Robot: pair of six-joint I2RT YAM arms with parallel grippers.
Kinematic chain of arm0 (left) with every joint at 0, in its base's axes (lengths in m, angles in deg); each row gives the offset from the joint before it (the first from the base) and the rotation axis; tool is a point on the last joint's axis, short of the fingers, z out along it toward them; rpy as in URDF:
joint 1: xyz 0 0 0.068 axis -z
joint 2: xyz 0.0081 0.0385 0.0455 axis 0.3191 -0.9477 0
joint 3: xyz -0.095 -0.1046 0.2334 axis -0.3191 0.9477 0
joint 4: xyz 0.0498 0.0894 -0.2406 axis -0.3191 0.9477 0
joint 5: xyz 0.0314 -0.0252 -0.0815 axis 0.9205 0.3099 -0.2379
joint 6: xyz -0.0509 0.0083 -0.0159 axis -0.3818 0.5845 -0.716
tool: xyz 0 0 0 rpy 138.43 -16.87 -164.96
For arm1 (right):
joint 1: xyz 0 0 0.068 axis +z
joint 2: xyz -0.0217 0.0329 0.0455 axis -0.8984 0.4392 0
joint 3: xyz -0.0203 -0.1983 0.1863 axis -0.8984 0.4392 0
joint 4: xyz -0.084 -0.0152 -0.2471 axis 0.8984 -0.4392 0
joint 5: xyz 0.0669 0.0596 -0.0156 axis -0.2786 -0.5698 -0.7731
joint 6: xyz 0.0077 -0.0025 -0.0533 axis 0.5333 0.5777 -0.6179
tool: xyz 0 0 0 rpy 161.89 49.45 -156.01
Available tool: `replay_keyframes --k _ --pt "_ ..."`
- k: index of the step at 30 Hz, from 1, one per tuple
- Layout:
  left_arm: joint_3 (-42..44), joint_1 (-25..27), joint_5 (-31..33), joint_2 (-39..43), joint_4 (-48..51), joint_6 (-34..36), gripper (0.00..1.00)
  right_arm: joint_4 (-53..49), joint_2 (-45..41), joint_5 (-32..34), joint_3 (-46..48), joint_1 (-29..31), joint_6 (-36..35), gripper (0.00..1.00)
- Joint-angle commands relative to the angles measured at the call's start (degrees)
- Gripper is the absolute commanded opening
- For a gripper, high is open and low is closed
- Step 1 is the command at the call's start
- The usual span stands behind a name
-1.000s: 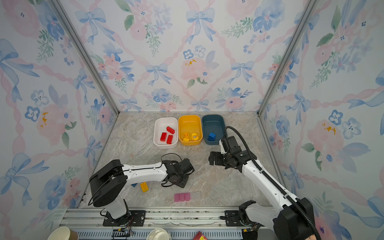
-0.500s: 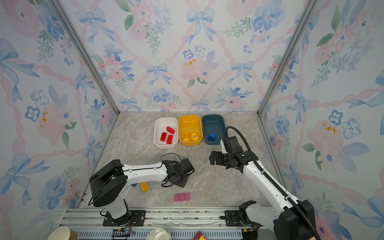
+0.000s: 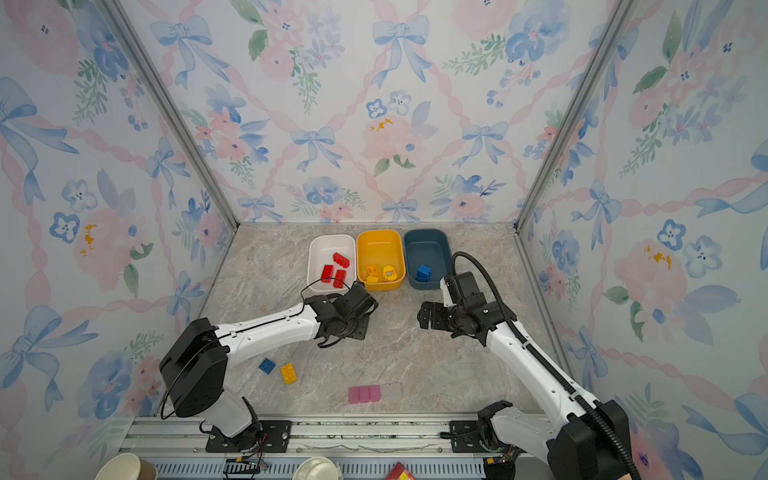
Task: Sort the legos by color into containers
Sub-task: 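Carry the small red brick over the white tub and release it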
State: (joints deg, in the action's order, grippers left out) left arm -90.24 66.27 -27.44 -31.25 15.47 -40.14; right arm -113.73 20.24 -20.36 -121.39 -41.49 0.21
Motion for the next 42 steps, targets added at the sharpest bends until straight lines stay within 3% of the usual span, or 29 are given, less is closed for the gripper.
replay_keyframes --k 1,15,28,34,38,42 --pt "-4.86 -3.87 4.21 -2.24 0.55 4.85 0.26 0.50 -0.54 -0.59 0.02 0.21 1.00 0.98" --pt "-24.19 -17.74 6.26 -18.71 -0.83 15.46 0.25 -0.13 -1.00 -0.14 -0.84 0.58 1.20 0.98" --pt "-33.41 -22.31 7.53 -30.35 -2.46 17.30 0.24 -1.35 -0.38 0.10 -2.29 0.51 0.61 0.98" --pt "-35.56 -23.01 8.13 -31.49 -2.43 17.30 0.55 -1.44 -0.02 0.11 -2.52 0.49 0.77 0.98" --pt "-35.01 -22.96 7.95 -30.54 -2.45 17.07 0.65 -1.62 0.23 0.21 -3.01 0.53 0.70 0.99" --pt "-33.58 -22.97 7.14 -28.45 -2.54 16.29 0.67 -1.58 0.62 0.17 -3.38 0.52 0.59 0.99"
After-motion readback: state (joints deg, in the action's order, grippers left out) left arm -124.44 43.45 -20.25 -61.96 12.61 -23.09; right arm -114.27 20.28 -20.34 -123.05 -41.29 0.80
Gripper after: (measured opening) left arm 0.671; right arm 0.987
